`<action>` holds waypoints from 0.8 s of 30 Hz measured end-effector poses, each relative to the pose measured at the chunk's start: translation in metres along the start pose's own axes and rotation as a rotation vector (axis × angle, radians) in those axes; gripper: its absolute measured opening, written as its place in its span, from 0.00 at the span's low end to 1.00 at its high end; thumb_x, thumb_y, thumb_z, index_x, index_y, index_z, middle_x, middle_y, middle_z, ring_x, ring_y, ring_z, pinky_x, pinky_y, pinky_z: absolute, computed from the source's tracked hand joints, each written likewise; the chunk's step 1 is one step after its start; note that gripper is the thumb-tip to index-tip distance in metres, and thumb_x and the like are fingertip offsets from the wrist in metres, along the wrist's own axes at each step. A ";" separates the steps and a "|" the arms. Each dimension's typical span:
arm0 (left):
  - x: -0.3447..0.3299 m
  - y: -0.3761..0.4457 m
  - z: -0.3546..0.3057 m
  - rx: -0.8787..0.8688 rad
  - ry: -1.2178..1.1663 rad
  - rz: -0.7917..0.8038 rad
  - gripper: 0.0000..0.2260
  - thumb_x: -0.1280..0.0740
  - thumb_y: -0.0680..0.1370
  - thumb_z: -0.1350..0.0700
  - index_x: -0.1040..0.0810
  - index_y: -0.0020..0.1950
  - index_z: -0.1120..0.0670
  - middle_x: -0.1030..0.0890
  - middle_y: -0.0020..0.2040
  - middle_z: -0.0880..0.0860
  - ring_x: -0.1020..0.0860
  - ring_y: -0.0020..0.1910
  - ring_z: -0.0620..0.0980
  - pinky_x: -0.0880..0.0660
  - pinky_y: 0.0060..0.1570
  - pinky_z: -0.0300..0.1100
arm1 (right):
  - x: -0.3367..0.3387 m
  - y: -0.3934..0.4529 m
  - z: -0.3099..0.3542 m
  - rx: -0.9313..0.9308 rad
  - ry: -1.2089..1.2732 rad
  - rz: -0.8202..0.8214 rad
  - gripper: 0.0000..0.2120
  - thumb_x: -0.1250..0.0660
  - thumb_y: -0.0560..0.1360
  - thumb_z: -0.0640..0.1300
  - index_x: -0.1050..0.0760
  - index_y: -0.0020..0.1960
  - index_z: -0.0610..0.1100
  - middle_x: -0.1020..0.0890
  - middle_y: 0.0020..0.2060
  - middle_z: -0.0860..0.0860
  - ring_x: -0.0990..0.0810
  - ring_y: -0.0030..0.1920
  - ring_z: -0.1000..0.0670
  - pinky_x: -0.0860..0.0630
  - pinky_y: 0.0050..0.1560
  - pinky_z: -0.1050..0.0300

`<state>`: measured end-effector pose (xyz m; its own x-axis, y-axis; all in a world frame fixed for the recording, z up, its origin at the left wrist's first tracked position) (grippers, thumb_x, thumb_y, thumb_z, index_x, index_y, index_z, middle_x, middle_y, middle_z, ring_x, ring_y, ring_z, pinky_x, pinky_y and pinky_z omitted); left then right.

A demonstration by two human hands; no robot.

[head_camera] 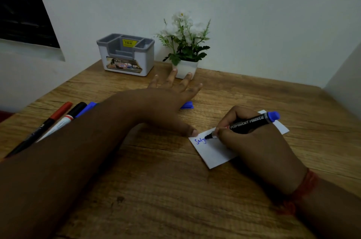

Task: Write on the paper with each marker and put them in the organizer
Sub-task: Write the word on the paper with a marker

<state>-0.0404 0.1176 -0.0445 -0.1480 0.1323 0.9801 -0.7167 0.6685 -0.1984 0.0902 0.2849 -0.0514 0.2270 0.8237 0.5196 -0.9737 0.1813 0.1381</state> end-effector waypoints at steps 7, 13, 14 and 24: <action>0.001 0.000 0.000 -0.014 0.001 -0.013 0.52 0.38 0.67 0.24 0.71 0.76 0.39 0.75 0.75 0.47 0.77 0.73 0.55 0.66 0.72 0.67 | 0.009 0.005 -0.001 0.036 0.103 -0.153 0.03 0.28 0.73 0.40 0.20 0.40 0.45 0.16 0.37 0.53 0.18 0.39 0.57 0.24 0.36 0.68; 0.005 -0.002 0.005 0.025 -0.037 -0.062 0.43 0.42 0.75 0.29 0.68 0.77 0.40 0.68 0.79 0.46 0.72 0.75 0.53 0.64 0.73 0.66 | 0.013 0.007 0.002 0.065 0.143 -0.184 0.03 0.28 0.73 0.43 0.21 0.42 0.46 0.17 0.39 0.49 0.18 0.43 0.51 0.24 0.42 0.59; 0.006 -0.002 0.006 0.049 -0.051 -0.066 0.41 0.42 0.76 0.31 0.66 0.78 0.40 0.66 0.79 0.47 0.71 0.76 0.53 0.64 0.73 0.65 | 0.013 0.006 0.002 0.070 0.146 -0.186 0.03 0.28 0.73 0.44 0.21 0.42 0.47 0.16 0.39 0.49 0.18 0.43 0.50 0.24 0.43 0.59; 0.011 0.000 0.007 0.037 -0.036 -0.207 0.13 0.33 0.79 0.46 0.23 0.63 0.43 0.23 0.57 0.45 0.29 0.50 0.42 0.32 0.44 0.40 | 0.018 0.008 -0.001 0.110 0.213 -0.137 0.07 0.27 0.74 0.44 0.19 0.50 0.54 0.15 0.50 0.54 0.17 0.51 0.54 0.24 0.50 0.57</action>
<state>-0.0471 0.1143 -0.0335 -0.0187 -0.0316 0.9993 -0.7589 0.6511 0.0064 0.0862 0.3017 -0.0416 0.3354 0.8923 0.3023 -0.9237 0.2484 0.2918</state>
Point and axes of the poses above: each hand's wrist, its own y-axis towards the middle knuckle, its own x-axis out of the back of the hand, z = x × y, the point moved 3 cm from there along y, towards the middle knuckle
